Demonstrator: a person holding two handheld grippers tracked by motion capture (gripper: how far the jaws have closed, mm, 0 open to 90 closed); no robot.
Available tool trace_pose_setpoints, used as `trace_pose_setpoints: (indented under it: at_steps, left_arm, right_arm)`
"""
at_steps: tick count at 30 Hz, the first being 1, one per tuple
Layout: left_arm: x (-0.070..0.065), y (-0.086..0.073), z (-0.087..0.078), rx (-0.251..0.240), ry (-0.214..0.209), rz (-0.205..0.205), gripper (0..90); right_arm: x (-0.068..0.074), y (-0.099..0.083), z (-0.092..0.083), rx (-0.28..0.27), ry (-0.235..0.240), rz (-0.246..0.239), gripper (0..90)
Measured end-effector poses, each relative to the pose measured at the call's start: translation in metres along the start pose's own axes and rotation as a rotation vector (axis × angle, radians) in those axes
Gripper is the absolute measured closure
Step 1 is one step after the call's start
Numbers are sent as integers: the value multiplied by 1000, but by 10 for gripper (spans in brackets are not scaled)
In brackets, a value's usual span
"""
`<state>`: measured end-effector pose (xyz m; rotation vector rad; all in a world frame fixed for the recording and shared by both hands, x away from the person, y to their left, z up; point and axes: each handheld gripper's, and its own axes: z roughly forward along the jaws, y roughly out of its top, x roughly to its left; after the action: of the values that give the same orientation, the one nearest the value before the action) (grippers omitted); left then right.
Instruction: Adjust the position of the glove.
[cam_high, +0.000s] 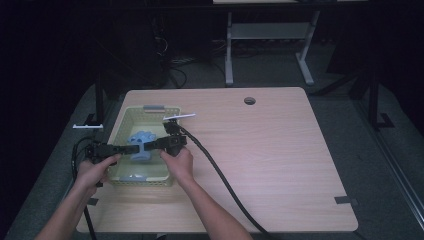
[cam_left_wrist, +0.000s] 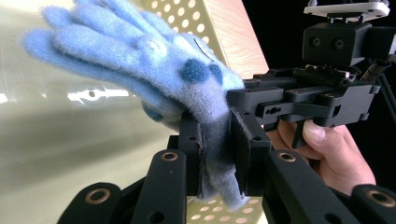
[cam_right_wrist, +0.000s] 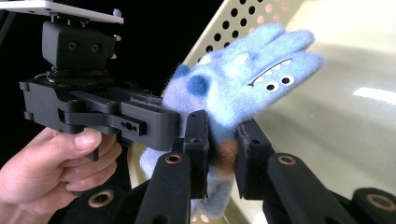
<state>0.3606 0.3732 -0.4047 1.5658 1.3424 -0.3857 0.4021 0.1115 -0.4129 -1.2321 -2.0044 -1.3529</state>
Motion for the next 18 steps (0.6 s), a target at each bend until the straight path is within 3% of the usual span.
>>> trace_pose_setpoints:
  at_steps: [18]
  left_arm:
    - [3, 0, 2, 11, 24, 0, 750]
  right_arm:
    - [-2, 2, -6, 2, -48, -11, 738]
